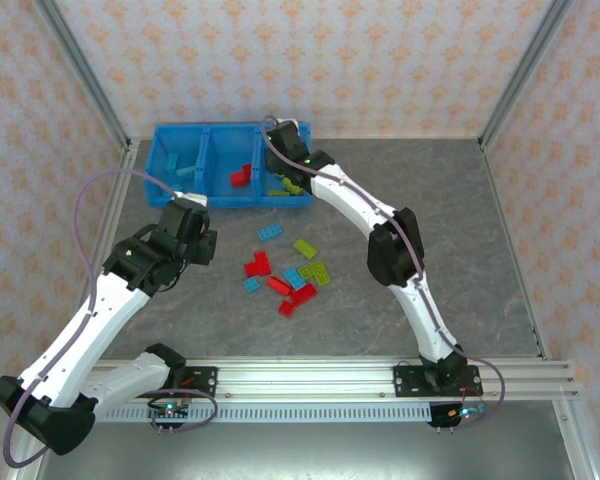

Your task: Sort the legos into containers by color

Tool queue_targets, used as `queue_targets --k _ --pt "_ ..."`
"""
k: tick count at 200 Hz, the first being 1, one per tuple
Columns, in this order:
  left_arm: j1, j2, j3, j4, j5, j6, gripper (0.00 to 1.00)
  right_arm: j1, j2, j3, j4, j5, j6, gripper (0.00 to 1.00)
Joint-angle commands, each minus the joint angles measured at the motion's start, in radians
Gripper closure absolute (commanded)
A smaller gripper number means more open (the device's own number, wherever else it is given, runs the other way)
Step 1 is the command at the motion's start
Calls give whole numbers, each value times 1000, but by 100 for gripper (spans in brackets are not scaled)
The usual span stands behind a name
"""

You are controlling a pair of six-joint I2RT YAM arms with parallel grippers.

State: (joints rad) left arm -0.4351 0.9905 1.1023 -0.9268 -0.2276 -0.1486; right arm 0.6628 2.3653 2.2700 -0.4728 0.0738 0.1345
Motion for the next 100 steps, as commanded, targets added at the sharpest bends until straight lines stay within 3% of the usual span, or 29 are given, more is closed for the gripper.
queue_targets --k 1,21,51,80,100 --pt "8 37 0 -14 -1 -25 41 2 -193 -88 -87 -65 37 48" --pt "3 92 23 -43 68 -122 41 4 -398 -309 -76 -180 51 47" --pt "-51 138 -60 94 210 -299 43 3 -760 -749 48 -333 94 41" --pt "-109 237 -123 228 182 -502 52 8 -1014 -1047 85 -347 172 34" --pt "-118 316 -162 289 171 -559 60 8 -1108 -1169 71 -343 215 33"
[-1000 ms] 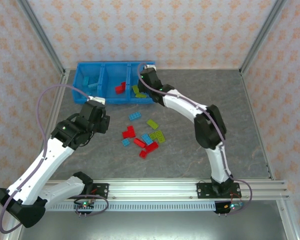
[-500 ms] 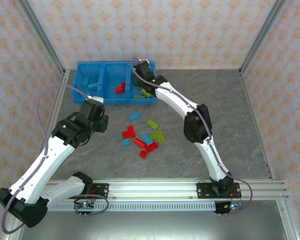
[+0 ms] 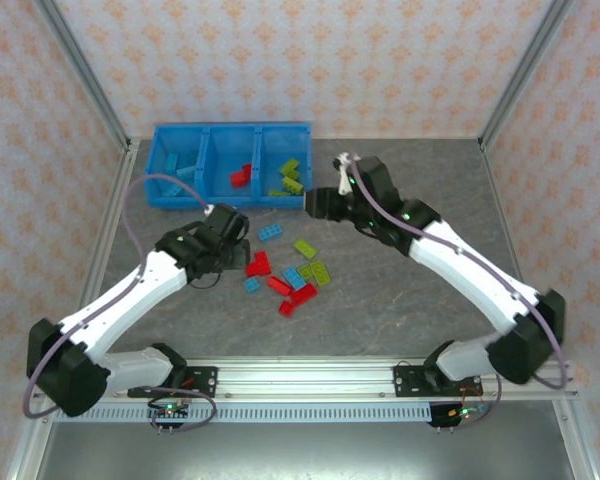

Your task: Sort the legos into containers by color

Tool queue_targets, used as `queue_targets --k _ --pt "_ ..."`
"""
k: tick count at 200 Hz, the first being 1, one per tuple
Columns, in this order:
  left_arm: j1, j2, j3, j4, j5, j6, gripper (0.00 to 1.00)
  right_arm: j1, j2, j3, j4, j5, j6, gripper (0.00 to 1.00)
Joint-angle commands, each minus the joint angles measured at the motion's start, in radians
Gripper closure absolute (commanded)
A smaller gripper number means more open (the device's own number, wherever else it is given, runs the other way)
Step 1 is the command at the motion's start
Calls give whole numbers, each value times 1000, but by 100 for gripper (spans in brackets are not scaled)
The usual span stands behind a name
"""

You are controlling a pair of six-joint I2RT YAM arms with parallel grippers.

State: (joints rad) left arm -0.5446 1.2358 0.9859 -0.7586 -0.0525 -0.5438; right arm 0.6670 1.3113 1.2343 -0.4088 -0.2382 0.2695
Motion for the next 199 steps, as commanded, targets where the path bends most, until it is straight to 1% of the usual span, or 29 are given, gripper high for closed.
queue_targets --k 1,28,40,53,81,94,158,176,199 --pt "-8 75 -48 124 -4 -165 60 3 -56 -136 4 -31 82 33" --pt "-8 187 -57 191 11 -139 60 4 -95 -202 -30 -21 93 33" --pt "-8 231 -47 214 24 -125 57 3 -91 -212 -30 -6 89 33" --pt "-6 273 -40 238 16 -120 54 3 -76 -204 -29 6 87 33" --pt "5 348 -31 243 -36 -113 54 3 -38 -162 -18 -9 88 33" --pt "11 365 -41 244 -41 -108 54 3 -23 -143 -19 -19 88 33" --pt "32 302 -182 285 -32 -113 55 5 26 -134 5 -51 121 33" --pt "41 271 -232 312 -11 -107 55 9 32 -136 8 -55 127 33" --pt "43 235 -275 373 25 -86 50 15 43 -136 9 -50 132 33"
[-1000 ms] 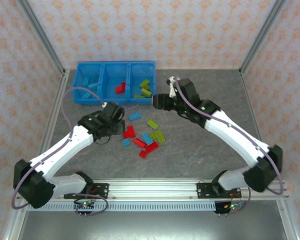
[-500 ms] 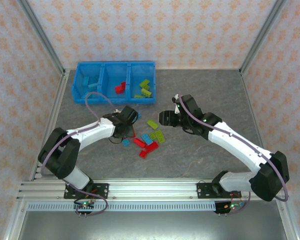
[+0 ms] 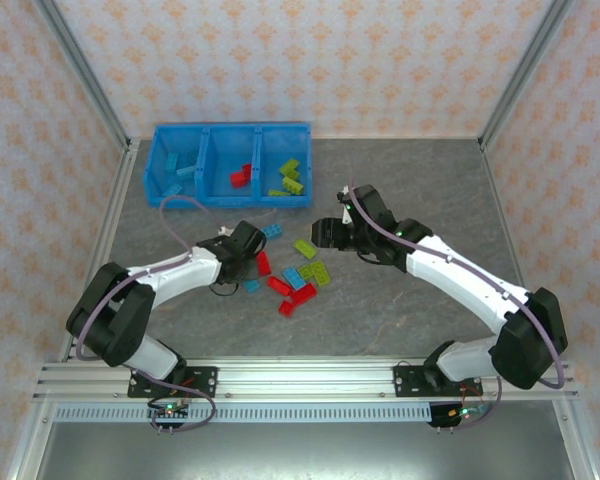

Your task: Sort the legos into containers by color

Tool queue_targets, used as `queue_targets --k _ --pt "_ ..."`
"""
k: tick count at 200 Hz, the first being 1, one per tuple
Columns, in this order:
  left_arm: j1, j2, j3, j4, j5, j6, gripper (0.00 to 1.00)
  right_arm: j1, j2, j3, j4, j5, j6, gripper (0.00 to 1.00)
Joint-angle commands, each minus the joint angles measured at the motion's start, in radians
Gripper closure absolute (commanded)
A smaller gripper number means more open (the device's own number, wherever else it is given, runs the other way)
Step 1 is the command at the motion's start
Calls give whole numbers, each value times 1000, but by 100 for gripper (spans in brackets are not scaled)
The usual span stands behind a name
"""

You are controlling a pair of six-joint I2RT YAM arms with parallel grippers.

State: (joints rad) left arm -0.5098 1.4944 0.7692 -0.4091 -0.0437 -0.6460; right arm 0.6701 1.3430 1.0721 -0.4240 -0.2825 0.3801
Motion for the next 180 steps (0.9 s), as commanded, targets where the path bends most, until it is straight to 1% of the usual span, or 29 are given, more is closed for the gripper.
queue_targets --k 1,23,40,63,97,125,143,160,180 --pt "7 -24 -59 27 18 18 50 12 12 26 24 -6 21 33" --pt "7 -27 -56 60 45 28 42 21 31 37 21 -7 31 33" --pt "7 -19 -40 65 56 31 38 34 45 50 10 -2 28 33" --pt "8 -20 -36 85 80 38 35 50 56 60 -7 20 19 33" --pt "8 18 -22 64 55 44 35 62 72 78 -24 26 14 33" --pt "9 65 -24 55 53 31 43 66 79 91 -33 24 11 33" --pt "10 70 -28 52 53 23 53 70 81 91 -49 7 3 33" --pt "9 31 -33 41 56 20 63 77 79 77 -69 -23 -9 33" --pt "10 -66 -22 12 52 18 70 90 75 56 -85 -72 -30 32"
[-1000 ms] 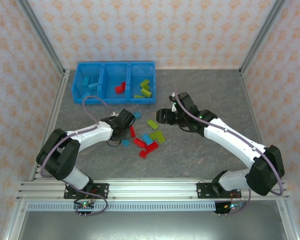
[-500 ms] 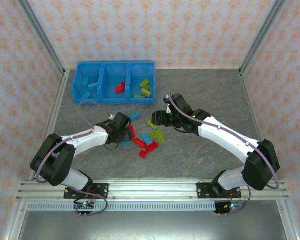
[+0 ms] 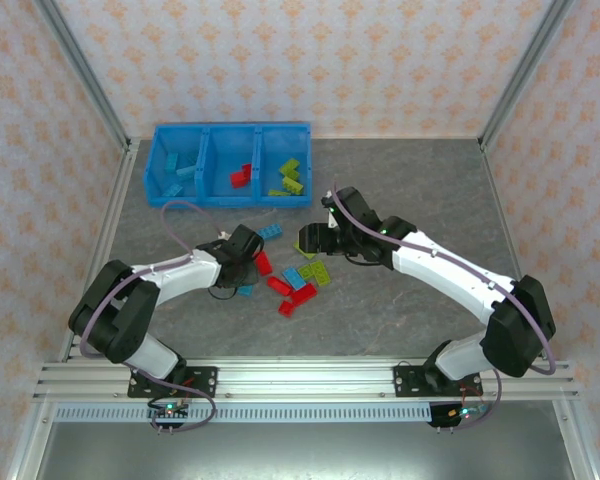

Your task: Sort the legos into containers by color

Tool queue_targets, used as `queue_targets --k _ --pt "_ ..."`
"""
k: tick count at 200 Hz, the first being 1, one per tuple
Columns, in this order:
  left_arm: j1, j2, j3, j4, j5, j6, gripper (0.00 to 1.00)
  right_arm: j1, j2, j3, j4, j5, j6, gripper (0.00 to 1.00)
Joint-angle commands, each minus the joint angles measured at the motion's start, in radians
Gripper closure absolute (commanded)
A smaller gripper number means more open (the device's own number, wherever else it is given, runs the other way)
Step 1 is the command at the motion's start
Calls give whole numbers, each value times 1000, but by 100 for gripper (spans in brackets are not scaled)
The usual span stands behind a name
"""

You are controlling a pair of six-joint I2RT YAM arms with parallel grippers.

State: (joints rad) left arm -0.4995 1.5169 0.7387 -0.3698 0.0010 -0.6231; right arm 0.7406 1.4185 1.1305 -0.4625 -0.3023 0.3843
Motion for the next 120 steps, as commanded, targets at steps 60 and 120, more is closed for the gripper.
queue_targets --k 60,120 --pt "149 -165 308 -156 -71 82 73 32 -17 -43 -27 -29 20 32" --pt "330 290 817 -154 -27 190 73 32 -31 -47 -39 -2 31 32"
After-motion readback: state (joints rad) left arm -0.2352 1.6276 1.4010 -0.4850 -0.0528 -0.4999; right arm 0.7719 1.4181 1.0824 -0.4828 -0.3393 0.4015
